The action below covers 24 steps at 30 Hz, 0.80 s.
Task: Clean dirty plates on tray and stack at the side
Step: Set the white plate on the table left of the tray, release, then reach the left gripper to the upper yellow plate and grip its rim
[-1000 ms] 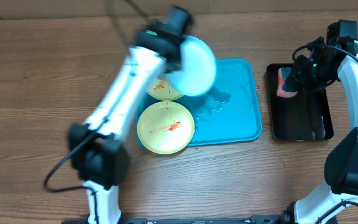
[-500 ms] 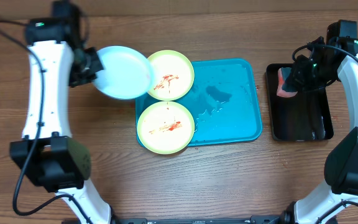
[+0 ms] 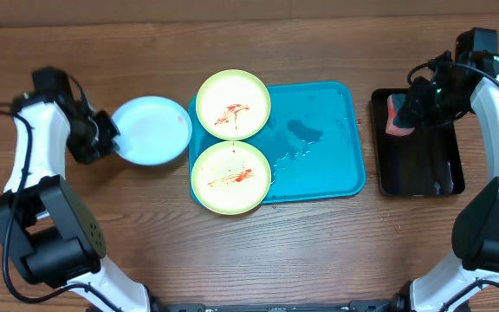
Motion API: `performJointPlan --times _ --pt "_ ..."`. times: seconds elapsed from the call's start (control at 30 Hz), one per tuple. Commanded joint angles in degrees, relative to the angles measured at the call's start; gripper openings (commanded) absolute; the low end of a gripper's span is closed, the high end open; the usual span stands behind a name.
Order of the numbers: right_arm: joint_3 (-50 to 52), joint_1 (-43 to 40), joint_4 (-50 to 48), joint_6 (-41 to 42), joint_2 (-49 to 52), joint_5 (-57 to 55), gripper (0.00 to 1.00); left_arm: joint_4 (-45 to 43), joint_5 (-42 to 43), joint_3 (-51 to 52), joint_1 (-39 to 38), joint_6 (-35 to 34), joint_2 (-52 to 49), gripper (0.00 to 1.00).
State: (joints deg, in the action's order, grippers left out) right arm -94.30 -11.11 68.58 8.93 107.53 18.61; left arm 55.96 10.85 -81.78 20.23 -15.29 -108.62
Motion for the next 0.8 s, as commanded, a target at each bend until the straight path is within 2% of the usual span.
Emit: performJointPlan --times 0.0,0.1,0.23,0.43,0.53,0.57,0.67,0.77 --pt "0.1 0.1 0.2 -0.5 -0.8 -0.2 0.04 -5.0 -3.1 5.7 0.4 -1.0 3.7 0.04" --pt "0.1 0.1 0.3 -0.5 -0.8 -0.6 0.04 -10.5 -8.2 10.1 0.4 -1.0 3.7 0.04" --pt "0.1 0.1 0.4 -0.5 -0.8 -1.0 0.04 -16.0 -8.5 13.9 0.8 -1.8 3.7 0.04" --pt "0.1 0.1 0.4 -0.5 -0.8 -1.0 0.04 -16.9 -12.9 14.3 1.1 -0.9 3.7 0.04" --pt "0.1 0.1 0.2 -0.5 -0.8 -1.0 0.04 -16.6 -12.3 14.3 1.0 1.2 3.7 0.41" --pt "0.1 0.1 0.2 -0.5 -0.8 -1.0 0.04 -16.5 -12.3 14.3 0.9 1.2 3.7 0.48" --pt "0.1 0.1 0.2 -0.5 -0.8 -1.0 0.04 -15.8 -10.6 13.6 0.4 2.1 3.8 0.49" --pt "0.1 0.1 0.3 -0.5 -0.8 -1.0 0.04 -12.8 -9.1 10.6 -0.7 3.6 3.8 0.45"
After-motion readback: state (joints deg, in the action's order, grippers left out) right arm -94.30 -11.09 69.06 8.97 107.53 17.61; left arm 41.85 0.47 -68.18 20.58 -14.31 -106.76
